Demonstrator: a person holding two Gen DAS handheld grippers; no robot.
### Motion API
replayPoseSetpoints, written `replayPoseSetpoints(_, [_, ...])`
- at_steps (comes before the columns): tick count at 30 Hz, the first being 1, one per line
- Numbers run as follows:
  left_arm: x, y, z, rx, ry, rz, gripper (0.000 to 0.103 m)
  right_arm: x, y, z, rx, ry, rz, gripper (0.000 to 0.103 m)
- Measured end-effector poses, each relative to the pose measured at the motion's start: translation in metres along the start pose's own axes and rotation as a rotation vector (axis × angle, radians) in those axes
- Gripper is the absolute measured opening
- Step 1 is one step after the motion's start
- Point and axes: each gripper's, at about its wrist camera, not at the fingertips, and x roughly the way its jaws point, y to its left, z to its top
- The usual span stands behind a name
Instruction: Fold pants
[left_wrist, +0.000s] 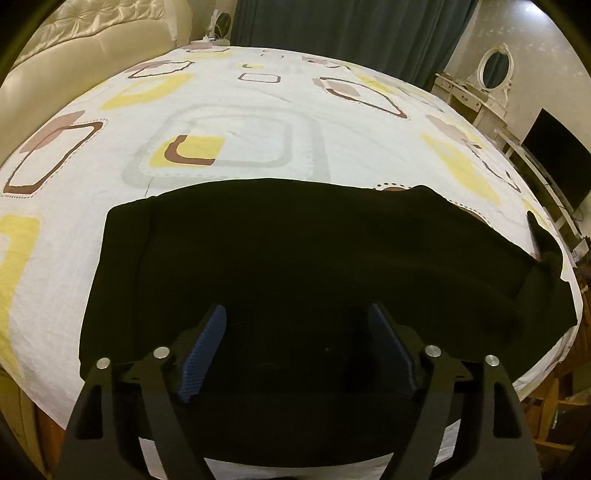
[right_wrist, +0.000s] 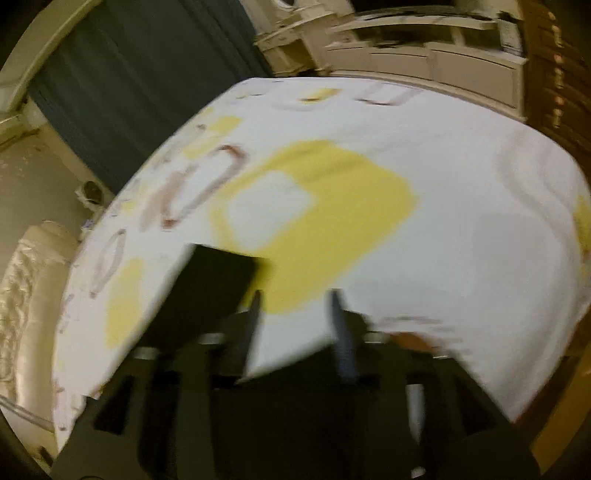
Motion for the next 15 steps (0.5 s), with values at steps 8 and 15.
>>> replayPoseSetpoints(8, [0.002, -0.005, -0.005, 0.025, -0.009, 0.038, 0.085, 0.133, 0.153, -0.002, -0.212, 0.2, -0.244, 0.055])
replayPoseSetpoints(15, [0.004, -0.002, -0.003, 0.004, -0.003, 0.033, 0.086, 0.177, 0.165, -0.012, -0.227, 0.271, -0.453, 0.052])
